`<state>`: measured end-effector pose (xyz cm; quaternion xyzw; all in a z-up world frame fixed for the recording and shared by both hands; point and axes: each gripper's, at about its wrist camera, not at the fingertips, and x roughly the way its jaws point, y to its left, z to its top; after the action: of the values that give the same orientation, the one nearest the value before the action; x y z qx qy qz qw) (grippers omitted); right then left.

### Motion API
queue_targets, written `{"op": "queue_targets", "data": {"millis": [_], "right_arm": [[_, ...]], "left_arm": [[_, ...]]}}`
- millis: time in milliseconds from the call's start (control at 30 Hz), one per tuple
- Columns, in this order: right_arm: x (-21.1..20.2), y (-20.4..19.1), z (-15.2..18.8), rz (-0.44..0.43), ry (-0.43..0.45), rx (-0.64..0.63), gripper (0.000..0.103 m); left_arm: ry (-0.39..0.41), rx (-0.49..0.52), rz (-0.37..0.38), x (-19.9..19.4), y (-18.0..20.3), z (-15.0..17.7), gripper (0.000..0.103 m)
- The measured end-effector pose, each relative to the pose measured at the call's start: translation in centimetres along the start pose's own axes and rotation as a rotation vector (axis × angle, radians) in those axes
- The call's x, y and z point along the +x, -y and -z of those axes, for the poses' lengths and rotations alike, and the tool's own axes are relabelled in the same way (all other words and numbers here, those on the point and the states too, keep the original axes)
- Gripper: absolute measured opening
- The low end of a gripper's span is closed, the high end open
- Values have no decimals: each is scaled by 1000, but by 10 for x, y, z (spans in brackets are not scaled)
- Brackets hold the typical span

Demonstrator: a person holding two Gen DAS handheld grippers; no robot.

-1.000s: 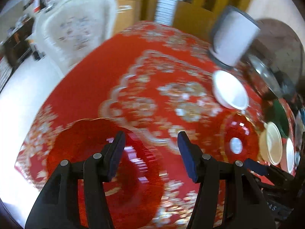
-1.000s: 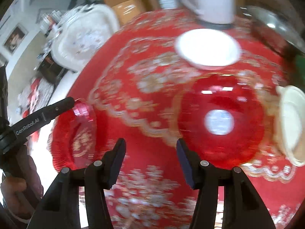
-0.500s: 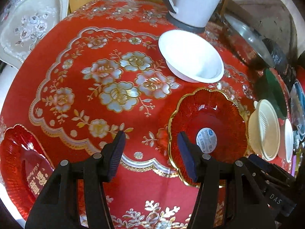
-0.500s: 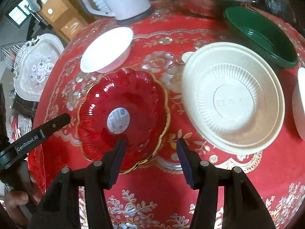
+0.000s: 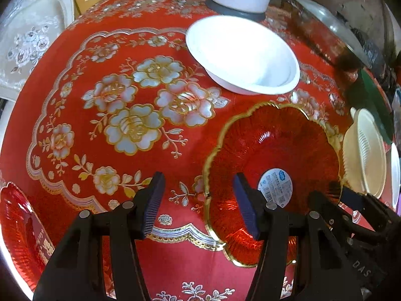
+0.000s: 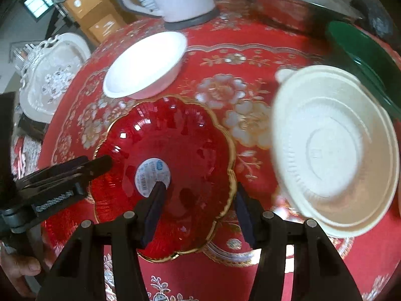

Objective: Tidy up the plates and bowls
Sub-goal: 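Grasp the rim of the small red sticker plate with the right tool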

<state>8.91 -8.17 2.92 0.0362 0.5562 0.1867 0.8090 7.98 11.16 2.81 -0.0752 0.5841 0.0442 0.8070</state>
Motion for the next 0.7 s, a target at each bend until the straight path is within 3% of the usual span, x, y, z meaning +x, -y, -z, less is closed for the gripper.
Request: {"op": "queue_targets", "data": {"millis": [67, 133, 200, 267, 400, 700], "right_arm": [[4, 2, 1, -9, -6, -3, 42], [6, 5, 1, -12, 5, -10, 21], [5, 6, 0, -11, 22, -22, 15], [4, 6, 0, -12, 29, -32, 15], [1, 5, 2, 8, 40, -33, 15], [-7, -9, 10, 10, 54, -55, 15]], "left_arm": [[-20, 8, 9, 5, 2, 0, 57], [-17, 9, 10, 6, 3, 1, 57], [-12, 24, -12, 7, 7, 2, 55], [-3, 30, -1, 6, 9, 2, 39], [-9, 1, 17, 4, 3, 2, 27], [7, -35, 37, -13, -12, 9, 24]]}}
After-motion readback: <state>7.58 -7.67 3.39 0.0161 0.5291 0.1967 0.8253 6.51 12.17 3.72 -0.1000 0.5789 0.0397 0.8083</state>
